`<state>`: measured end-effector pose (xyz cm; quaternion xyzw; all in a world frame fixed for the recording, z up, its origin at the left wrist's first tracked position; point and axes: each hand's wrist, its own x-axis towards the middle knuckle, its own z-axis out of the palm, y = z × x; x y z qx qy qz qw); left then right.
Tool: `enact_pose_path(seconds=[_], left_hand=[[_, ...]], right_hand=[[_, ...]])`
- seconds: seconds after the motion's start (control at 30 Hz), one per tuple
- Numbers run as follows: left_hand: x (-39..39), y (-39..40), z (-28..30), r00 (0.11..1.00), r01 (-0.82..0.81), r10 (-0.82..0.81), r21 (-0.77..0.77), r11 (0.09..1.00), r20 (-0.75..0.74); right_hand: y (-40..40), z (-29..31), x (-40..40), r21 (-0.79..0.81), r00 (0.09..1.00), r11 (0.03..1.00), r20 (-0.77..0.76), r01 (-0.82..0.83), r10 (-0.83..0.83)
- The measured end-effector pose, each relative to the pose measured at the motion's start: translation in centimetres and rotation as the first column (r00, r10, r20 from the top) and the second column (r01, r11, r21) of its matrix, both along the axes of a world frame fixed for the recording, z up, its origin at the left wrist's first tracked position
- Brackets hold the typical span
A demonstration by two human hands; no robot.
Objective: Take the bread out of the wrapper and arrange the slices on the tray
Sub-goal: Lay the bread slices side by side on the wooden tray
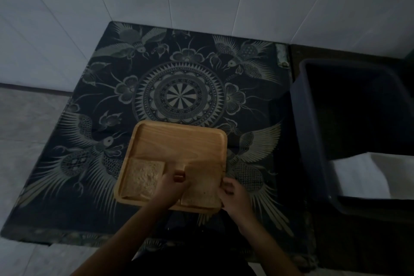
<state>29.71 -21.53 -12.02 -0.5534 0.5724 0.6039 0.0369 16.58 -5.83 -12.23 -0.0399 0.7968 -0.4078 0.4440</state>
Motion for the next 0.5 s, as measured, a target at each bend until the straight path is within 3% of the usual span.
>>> enact_pose_path(seconds=[0.33,0.5], left_hand=[[0.8,0.0,1.5,0.970,-0.129,0.184,0.304,0.944,-0.161],[1.6,-1.5,1.8,0.950,-0.113,0.203,0.345,0.932,-0.237]], right_hand=[[-0.4,0.2,0.0,-0.025,0.996,0.998,0.072,0.050,-0.048],[-1.6,0.6,0.2,-0.043,0.987,0.992,0.109,0.123,-0.118]])
